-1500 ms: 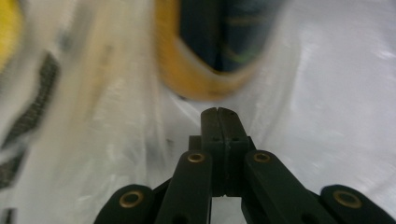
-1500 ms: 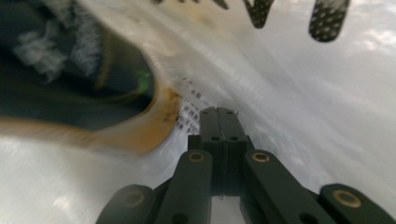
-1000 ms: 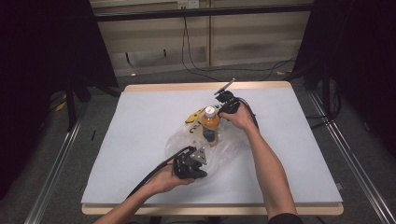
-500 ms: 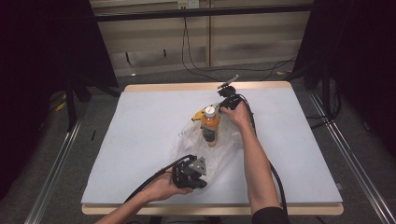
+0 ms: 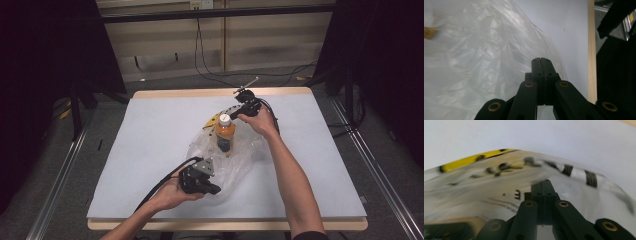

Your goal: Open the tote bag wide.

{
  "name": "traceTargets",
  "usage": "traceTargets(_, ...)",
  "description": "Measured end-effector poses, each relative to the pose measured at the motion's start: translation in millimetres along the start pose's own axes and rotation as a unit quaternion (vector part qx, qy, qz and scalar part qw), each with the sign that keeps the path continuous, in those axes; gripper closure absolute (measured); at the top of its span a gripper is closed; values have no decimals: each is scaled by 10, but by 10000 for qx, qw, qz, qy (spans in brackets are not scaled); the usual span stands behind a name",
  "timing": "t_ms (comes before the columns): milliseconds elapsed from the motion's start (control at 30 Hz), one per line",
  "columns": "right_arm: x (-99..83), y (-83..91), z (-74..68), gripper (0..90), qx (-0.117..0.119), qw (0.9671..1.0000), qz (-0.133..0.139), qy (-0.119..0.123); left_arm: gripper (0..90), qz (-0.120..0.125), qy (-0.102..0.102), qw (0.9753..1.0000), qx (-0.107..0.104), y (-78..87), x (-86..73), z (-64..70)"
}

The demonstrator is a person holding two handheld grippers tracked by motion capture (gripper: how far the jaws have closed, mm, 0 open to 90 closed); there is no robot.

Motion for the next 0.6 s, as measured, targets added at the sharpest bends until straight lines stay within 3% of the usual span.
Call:
traceTargets(33, -26, 63, -39, 900, 109, 9999, 47, 89, 900, -104, -36, 9999, 85, 40, 12, -15)
traceTargets(67, -26, 63, -39, 900, 109, 9999, 47, 89, 900, -48, -6, 9999, 125, 72, 21, -34)
traceTargets(100, -42, 93, -55, 900, 130, 9997, 127, 145, 900, 200, 80, 9998, 52, 82, 25, -55)
traceTargets(200, -108, 172, -141, 900, 250, 9991, 228, 237, 900, 417, 148, 9989, 164, 181, 58, -132)
traceTargets(333, -225, 260, -300, 900, 272, 9980, 163, 553, 900, 674, 247, 9967, 391, 326, 142, -290)
traceTargets(433, -274, 275, -337, 900, 274, 9975, 139, 629, 900, 870, 357, 9943, 504, 404, 231, -438)
traceTargets(500, -356, 256, -366, 900, 277, 9976, -14, 632, 900, 1001, 415, 9923, 600, 434, 304, -525)
traceTargets(600, -398, 220, -368, 900, 266, 9972, -68, 689, 900, 717, 353, 9939, 760, 365, 375, -632)
Point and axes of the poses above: each handheld gripper's, and its own axes: y roughly backward along the jaws, x roughly out of its top, z roughly to its right, the point moved 2 cm from there along -y, roughly forward along the jaws, and after that the axes turned 3 degrees about -z, right-handed, at the moved point
